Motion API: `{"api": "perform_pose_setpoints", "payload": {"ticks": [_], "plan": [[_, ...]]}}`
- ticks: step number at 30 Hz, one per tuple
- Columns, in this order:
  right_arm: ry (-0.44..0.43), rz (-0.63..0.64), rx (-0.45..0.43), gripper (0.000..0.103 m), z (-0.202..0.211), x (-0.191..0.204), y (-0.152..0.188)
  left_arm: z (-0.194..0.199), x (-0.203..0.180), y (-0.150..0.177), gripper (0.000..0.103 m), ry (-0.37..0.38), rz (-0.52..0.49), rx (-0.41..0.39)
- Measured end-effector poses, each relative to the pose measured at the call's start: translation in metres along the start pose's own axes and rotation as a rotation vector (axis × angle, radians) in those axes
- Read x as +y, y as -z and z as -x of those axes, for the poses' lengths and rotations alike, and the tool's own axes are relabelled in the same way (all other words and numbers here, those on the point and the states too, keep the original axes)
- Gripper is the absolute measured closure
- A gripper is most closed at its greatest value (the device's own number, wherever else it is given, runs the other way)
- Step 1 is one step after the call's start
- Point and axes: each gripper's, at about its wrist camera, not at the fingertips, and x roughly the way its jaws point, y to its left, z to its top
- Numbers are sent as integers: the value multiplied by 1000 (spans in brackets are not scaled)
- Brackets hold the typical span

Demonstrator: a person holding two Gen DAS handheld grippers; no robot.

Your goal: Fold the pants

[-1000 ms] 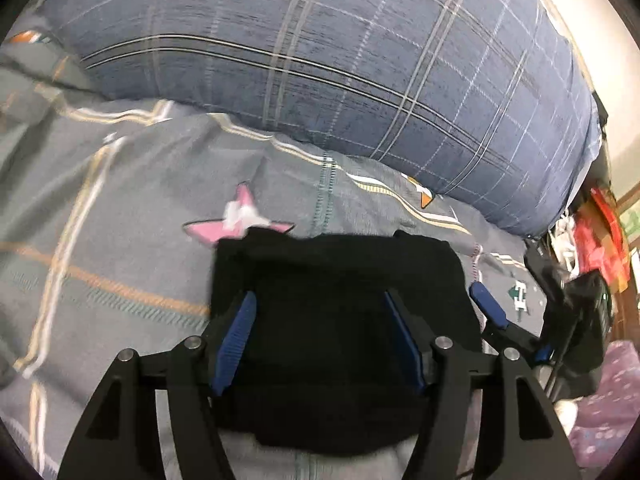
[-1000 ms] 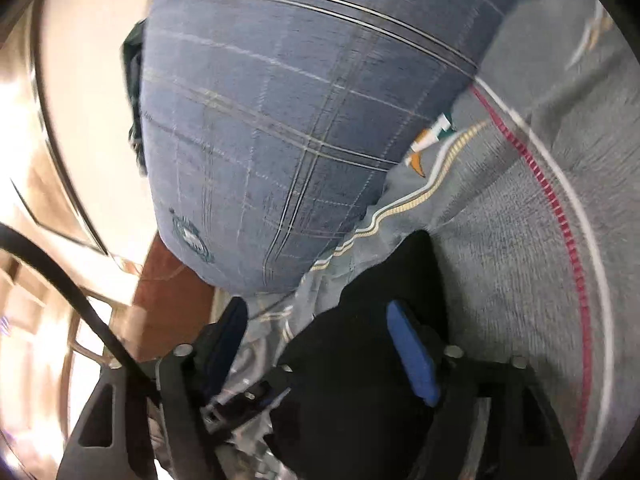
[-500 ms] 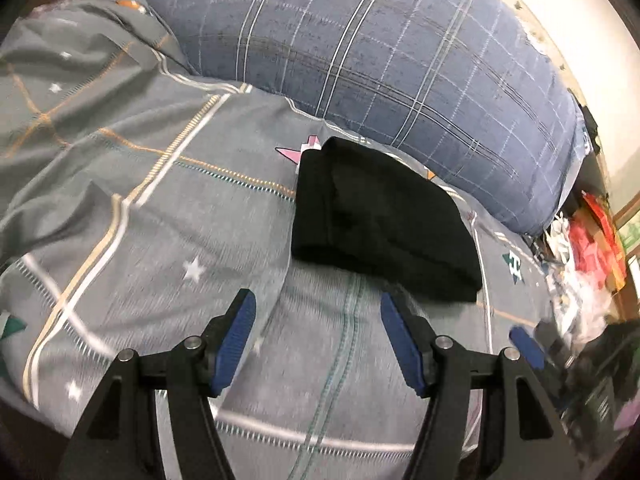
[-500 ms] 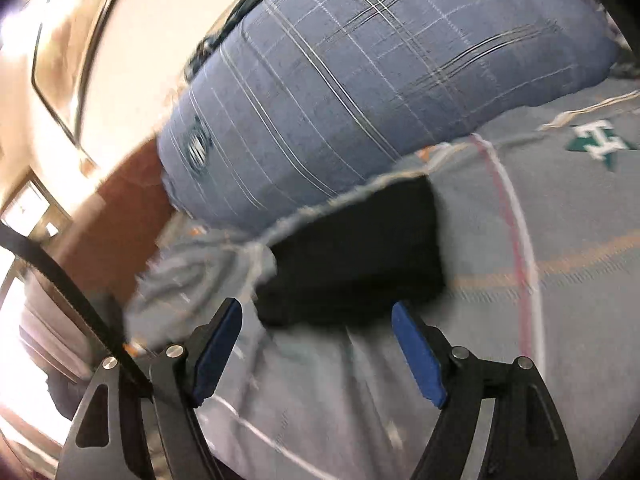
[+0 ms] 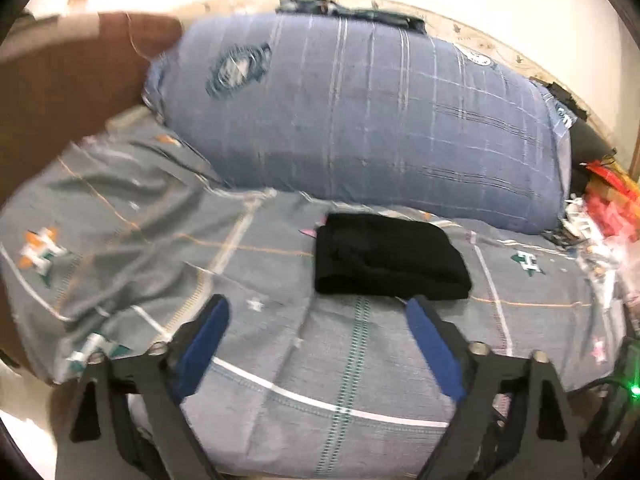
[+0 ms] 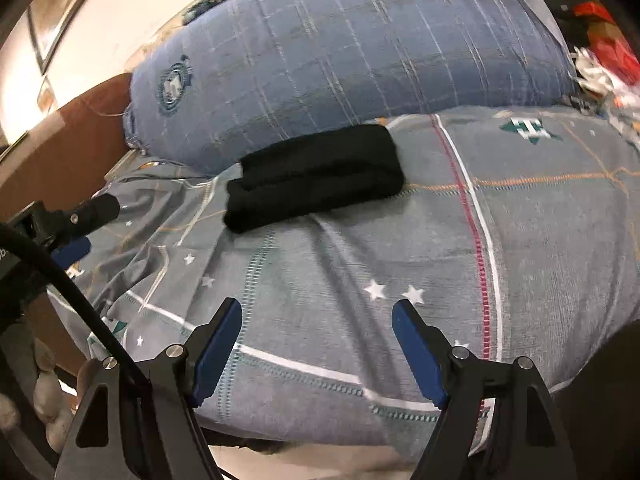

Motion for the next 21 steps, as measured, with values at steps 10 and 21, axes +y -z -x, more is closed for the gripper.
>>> {"api": "perform_pose_setpoints", "payload": {"ticks": [10,21], "plan": [[-5,72,-2,19,10,27,11,15,-11,17,5,-8,-53,13],[26,36,-8,18,15,20,12,33,-34,25,5,54,-100,-5]]}}
